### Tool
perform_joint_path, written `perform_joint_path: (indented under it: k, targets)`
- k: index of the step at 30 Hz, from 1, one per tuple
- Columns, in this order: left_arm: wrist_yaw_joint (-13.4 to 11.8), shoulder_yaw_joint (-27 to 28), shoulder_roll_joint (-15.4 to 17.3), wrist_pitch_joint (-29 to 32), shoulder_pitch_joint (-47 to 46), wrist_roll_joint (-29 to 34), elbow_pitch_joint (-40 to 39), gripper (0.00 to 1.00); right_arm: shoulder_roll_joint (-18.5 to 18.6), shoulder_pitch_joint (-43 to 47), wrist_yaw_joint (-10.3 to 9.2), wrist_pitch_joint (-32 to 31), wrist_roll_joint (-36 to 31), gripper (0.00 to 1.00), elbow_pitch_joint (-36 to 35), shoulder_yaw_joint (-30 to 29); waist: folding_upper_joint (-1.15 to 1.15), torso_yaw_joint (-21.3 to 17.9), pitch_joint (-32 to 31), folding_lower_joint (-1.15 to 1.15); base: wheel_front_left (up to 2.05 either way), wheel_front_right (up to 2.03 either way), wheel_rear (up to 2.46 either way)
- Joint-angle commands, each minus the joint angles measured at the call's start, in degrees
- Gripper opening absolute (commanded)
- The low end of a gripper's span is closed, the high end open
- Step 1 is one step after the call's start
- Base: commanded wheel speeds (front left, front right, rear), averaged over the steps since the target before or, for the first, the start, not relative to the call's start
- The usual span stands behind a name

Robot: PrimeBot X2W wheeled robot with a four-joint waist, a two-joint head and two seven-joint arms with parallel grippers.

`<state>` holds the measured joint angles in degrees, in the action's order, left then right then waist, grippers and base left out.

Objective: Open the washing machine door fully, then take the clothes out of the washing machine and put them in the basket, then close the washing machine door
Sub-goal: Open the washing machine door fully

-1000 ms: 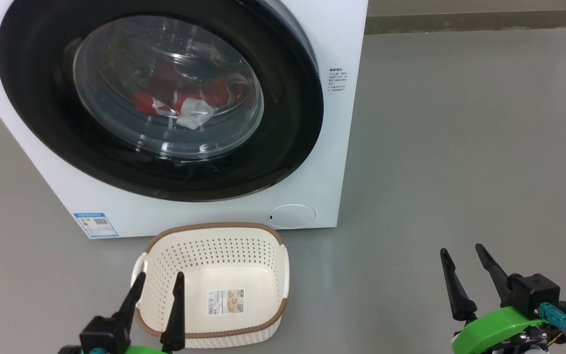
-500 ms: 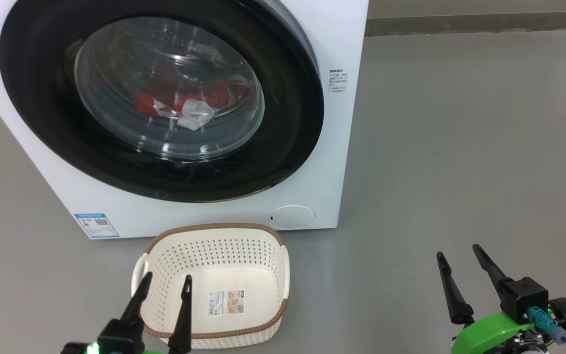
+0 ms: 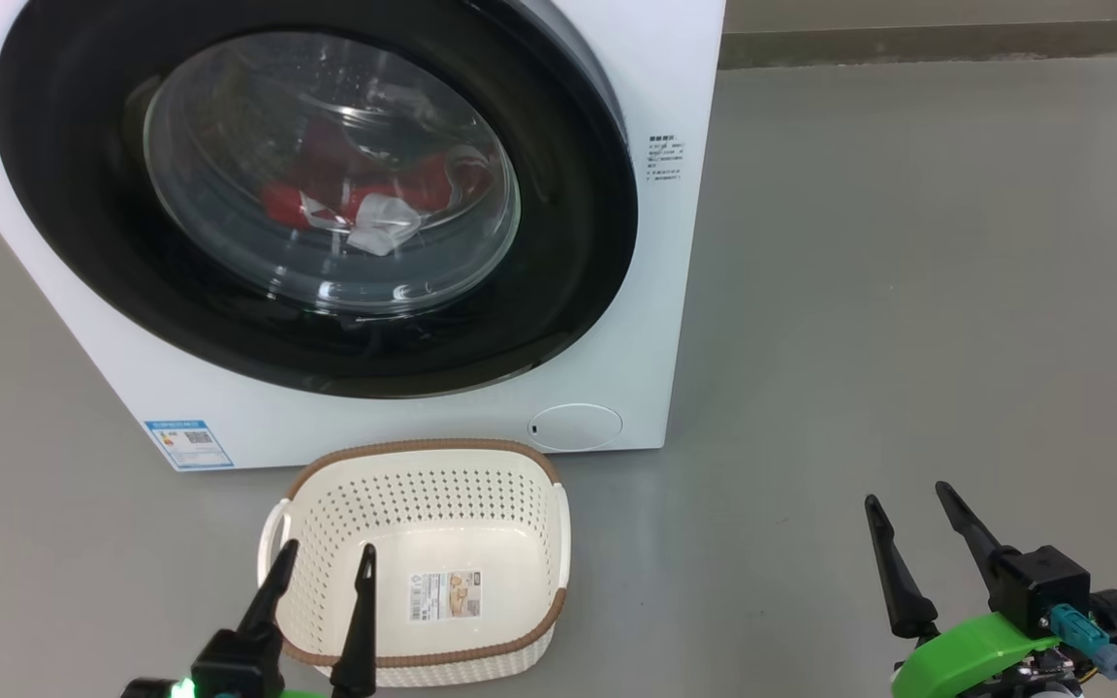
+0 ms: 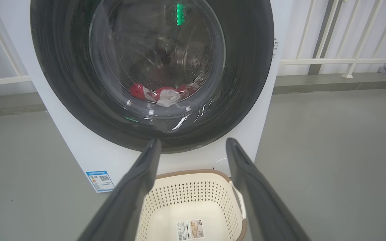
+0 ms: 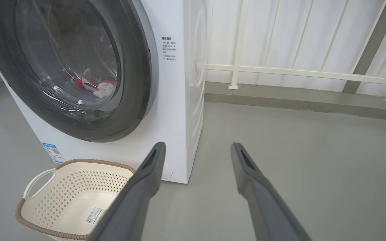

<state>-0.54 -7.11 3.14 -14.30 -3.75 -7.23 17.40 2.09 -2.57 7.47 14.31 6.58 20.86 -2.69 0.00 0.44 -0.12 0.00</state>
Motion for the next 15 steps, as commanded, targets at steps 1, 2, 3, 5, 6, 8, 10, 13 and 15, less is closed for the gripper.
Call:
perform_joint_path:
  k: [1, 2, 3, 5, 6, 8, 10, 13, 15]
  targets:
    - [-0.21, 1.94, 0.45, -0.7, -2.31, -0.49, -1.01, 1.0, 0.79, -2.18, 0.02, 0.69, 1.23, 0.73, -1.3, 1.37, 0.0, -0.03, 0.06, 0.0, 0.0, 0.0, 0.0]
    - [-0.19, 1.96, 0.43, -0.7, -2.34, -0.54, -1.0, 1.0, 0.79, -2.21, 0.02, 0.69, 1.96, 0.26, -1.51, 1.36, 0.0, -0.04, 0.07, 0.0, 0.0, 0.0, 0.0]
    - [-0.18, 1.99, 0.42, -0.7, -2.36, -0.59, -0.98, 1.0, 0.79, -2.16, 0.02, 0.69, 2.33, 0.0, -1.51, 1.51, 0.0, -0.03, 0.08, 0.0, 0.0, 0.0, 0.0]
    - [-0.21, 2.0, 0.39, -0.7, -2.34, -0.64, -0.97, 1.0, 0.79, -2.11, 0.02, 0.69, 2.52, 0.0, -1.49, 1.59, 0.0, 0.01, 0.1, 0.0, 0.0, 0.0, 0.0]
    - [-0.25, 1.98, 0.38, -0.7, -2.35, -0.61, -1.01, 1.0, 0.79, -2.09, 0.02, 0.69, 2.58, 0.0, -1.53, 1.59, 0.0, 0.04, 0.13, 0.0, 0.0, 0.0, 0.0]
    - [-0.29, 1.93, 0.37, -0.7, -2.36, -0.54, -1.06, 1.0, 0.79, -2.07, 0.02, 0.69, 2.7, 0.0, -1.55, 1.65, 0.0, 0.06, 0.17, 0.0, 0.0, 0.0, 0.0]
    - [-0.29, 1.94, 0.34, -0.7, -2.45, -0.62, -1.11, 1.0, 0.79, -2.1, 0.02, 0.69, 2.93, 0.0, -1.56, 1.72, 0.0, 0.1, 0.25, 0.0, 0.0, 0.0, 0.0]
    - [-0.28, 1.95, 0.31, -0.7, -2.61, -0.67, -1.08, 1.0, 0.79, -2.21, 0.02, 0.69, 3.19, 0.0, -1.58, 1.75, 0.0, 0.25, 0.39, 0.0, 0.0, 0.0, 0.0]
    - [-0.28, 1.92, 0.29, -0.7, -2.71, -0.65, -1.1, 1.0, 0.79, -2.35, 0.02, 0.69, 3.53, 0.0, -1.59, 1.85, 0.0, 0.39, 0.53, 0.0, 0.0, 0.0, 0.0]
